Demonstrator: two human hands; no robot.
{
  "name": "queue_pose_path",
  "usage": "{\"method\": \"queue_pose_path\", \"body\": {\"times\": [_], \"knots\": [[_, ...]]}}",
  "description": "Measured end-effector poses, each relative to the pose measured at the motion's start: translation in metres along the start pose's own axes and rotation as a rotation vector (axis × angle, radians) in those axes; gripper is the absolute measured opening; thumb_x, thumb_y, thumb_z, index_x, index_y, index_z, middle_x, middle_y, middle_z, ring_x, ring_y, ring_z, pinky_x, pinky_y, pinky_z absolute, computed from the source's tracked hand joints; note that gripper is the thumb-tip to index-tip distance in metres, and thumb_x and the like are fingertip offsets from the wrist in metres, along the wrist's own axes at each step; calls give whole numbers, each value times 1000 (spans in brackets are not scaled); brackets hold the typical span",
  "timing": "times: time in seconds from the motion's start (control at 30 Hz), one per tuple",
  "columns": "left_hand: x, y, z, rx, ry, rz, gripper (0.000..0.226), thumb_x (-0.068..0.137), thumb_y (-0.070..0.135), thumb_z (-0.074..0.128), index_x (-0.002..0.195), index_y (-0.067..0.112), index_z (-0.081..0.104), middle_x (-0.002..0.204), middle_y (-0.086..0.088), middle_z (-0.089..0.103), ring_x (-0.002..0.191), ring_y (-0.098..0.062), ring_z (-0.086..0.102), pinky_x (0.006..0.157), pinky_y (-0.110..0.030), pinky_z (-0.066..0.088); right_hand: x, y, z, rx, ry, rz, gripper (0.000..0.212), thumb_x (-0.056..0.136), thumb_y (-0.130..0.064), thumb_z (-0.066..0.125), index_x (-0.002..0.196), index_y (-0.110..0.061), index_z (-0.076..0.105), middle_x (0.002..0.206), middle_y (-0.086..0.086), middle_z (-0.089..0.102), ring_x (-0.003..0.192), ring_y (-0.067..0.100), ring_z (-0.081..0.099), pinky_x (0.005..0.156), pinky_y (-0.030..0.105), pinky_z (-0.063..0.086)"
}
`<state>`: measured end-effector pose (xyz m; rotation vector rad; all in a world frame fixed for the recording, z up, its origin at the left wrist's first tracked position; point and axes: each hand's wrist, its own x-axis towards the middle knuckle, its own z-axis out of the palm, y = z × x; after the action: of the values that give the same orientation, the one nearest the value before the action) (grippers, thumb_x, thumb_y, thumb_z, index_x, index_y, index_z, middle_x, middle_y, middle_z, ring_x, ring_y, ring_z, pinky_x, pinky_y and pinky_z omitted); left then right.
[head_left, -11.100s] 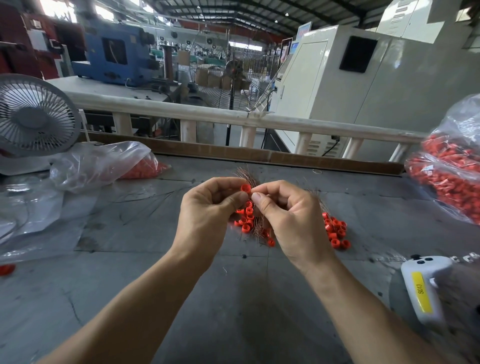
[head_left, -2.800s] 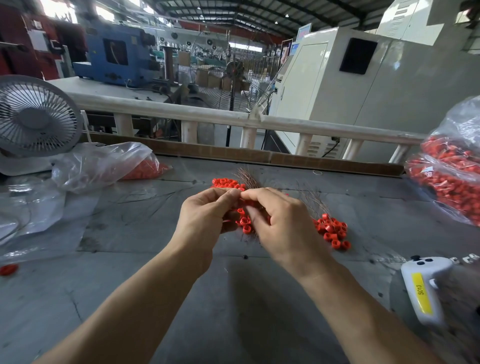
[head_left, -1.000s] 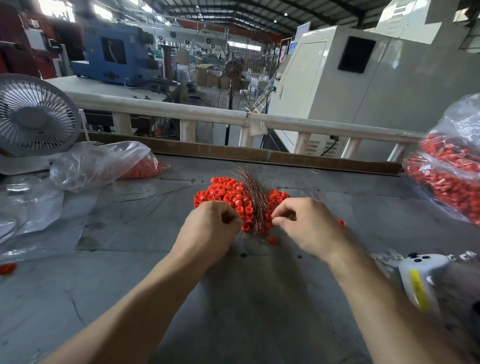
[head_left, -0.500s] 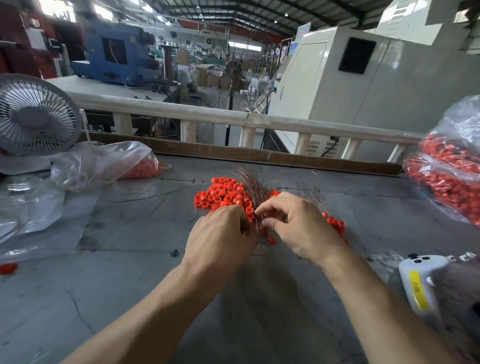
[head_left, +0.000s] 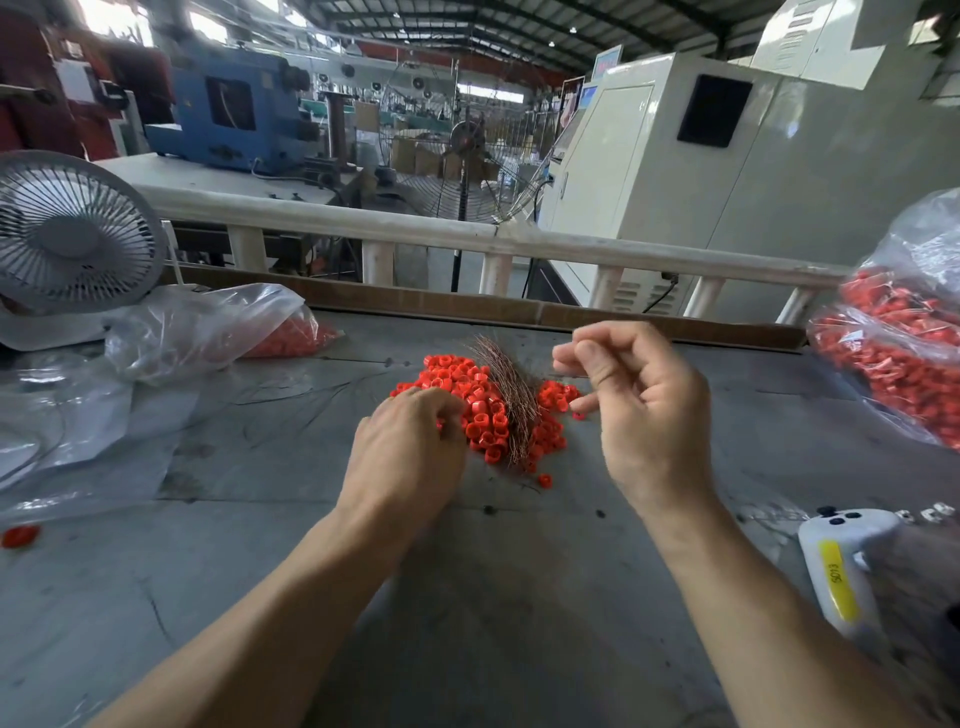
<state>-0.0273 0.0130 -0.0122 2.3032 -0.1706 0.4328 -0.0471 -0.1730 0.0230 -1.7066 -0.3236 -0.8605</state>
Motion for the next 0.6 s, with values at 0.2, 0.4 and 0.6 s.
{"method": "queue_pose_path", "body": {"times": [0.2,0.4,0.6], "knots": [[1,-7,7,196,-40,125,31,96,29,60,125,37,66,127,10,60,122,-18,51,100,-35,34,6,-9,-3,237,193,149,12,104,-11,57,103,-16,68,84,7,77,69,25,76,43,25,52],[6,-9,13,245,-44,145,34,92,38,69,125,38,64,124,9,57,122,-18,49,99,-34,31,4,2,6,333,161,474,9,103,-10,60,97,-10,68,78,10,76,58,22,72,38,23,47],[9,-10,17,237,-7,130,27,89,37,71,116,35,65,117,9,59,117,-18,51,96,-33,30,-3,5,14,304,42,572,7,102,-11,62,100,-9,68,77,8,75,57,19,71,39,24,49]]}}
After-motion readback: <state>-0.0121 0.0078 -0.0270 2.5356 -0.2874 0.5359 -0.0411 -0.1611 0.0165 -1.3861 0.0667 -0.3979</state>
